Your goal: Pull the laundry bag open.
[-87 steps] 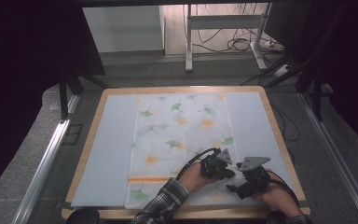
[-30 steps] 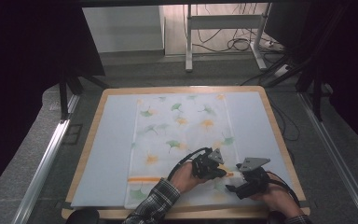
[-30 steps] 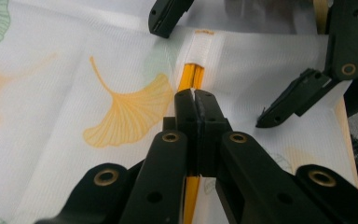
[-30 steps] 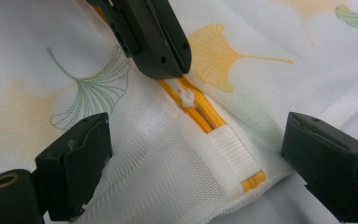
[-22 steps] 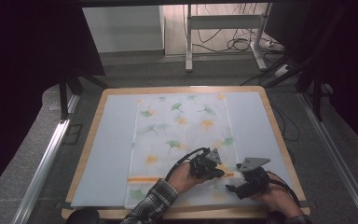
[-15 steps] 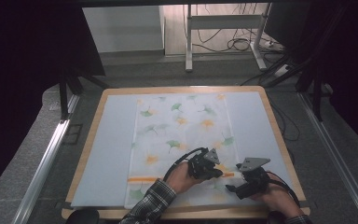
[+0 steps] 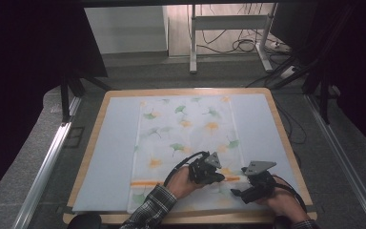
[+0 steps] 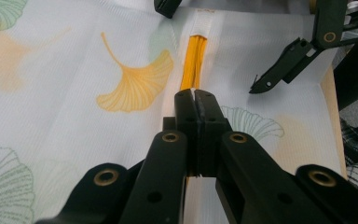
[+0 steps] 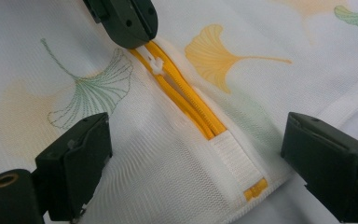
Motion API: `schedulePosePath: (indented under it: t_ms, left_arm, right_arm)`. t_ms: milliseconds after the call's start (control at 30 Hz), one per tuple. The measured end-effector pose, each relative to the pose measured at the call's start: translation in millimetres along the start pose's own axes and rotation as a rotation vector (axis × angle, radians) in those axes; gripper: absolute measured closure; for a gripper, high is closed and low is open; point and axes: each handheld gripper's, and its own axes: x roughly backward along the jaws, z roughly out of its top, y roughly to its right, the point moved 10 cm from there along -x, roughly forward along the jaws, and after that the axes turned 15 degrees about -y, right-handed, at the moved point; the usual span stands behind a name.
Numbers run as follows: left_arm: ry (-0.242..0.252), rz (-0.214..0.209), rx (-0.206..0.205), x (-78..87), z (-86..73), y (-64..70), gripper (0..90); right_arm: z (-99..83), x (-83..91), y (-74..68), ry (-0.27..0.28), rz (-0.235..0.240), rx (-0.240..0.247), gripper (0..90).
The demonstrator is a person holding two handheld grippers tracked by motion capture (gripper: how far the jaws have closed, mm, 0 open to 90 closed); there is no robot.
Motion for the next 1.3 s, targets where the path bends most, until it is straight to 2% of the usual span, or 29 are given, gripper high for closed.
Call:
schedulePosePath:
  t_ms: [433,533,867,1100,1300]
  left_arm:
    - [0.002,0.002,0.015,4.8,-8.8,0.4,90.0]
    - [-0.012,0.006,0.003,6.0,-12.1,-0.9,90.0]
    - [-0.010,0.004,0.016,9.8,-18.6,-2.5,90.0]
    - [-0.022,0.012,0.010,11.6,-22.7,-3.3,90.0]
    - [-0.024,0.011,0.022,14.2,-27.8,-3.9,90.0]
  right_arm:
    - [-0.2,0.1,-0.1,0.003,0.001,-0.001,8.6]
    - [-0.2,0.2,-0.2,0.004,0.001,-0.003,8.6]
    - [-0.1,0.2,0.0,0.007,0.000,-0.006,8.6]
    - [-0.1,0.1,-0.2,0.010,0.000,-0.008,8.6]
    - [-0.3,0.1,0.0,0.015,0.000,-0.004,8.6]
